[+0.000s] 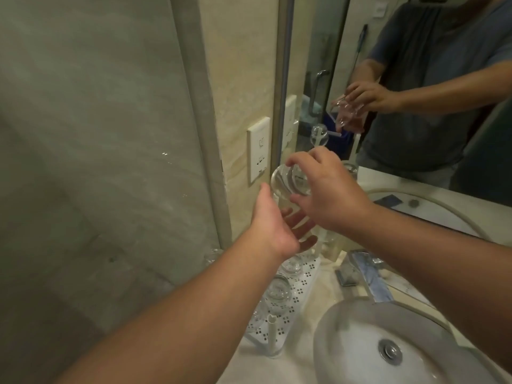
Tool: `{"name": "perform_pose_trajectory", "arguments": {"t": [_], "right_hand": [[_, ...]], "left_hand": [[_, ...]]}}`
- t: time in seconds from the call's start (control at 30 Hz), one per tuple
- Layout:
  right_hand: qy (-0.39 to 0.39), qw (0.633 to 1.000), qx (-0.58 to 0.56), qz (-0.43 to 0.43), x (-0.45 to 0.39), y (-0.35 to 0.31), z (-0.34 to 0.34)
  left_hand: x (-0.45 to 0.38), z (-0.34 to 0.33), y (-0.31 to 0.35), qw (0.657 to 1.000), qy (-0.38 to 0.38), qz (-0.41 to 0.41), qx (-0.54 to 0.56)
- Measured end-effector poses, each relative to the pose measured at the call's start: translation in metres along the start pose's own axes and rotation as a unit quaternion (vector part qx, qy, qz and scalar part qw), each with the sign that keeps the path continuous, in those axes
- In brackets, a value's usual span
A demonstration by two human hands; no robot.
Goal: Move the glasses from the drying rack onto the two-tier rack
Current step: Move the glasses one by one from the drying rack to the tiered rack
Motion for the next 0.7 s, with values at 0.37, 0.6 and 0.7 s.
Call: {"name": "perform_pose_trajectory", "arguments": {"t": [0.37, 0.6, 0.7], "right_hand": [[0.030, 0.999, -0.032, 0.009, 0.074, 0.003, 0.041], [-0.011, 0.999, -0.029, 0.041, 0.103, 0.000, 0.059], [-0.011, 0.997, -0.038, 0.067, 0.114, -0.005, 0.067]], "left_hand": [[0.044, -0.036, -0.055, 0.989, -0.117, 0.071, 0.049], [0.066, -0.041, -0.093, 0.984, -0.151, 0.080, 0.060], [0.073, -0.045, -0.098, 0.978, -0.177, 0.080, 0.073]]}}
Point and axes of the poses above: each hand's wrist, its own x-axis away from the middle knuckle, its own z-axis out of the back of the hand, y = z × x, the point moved 9 cm from there along -x, towards the middle knuckle, and after that the axes turned 1 degree about y, right-handed, at the moved point
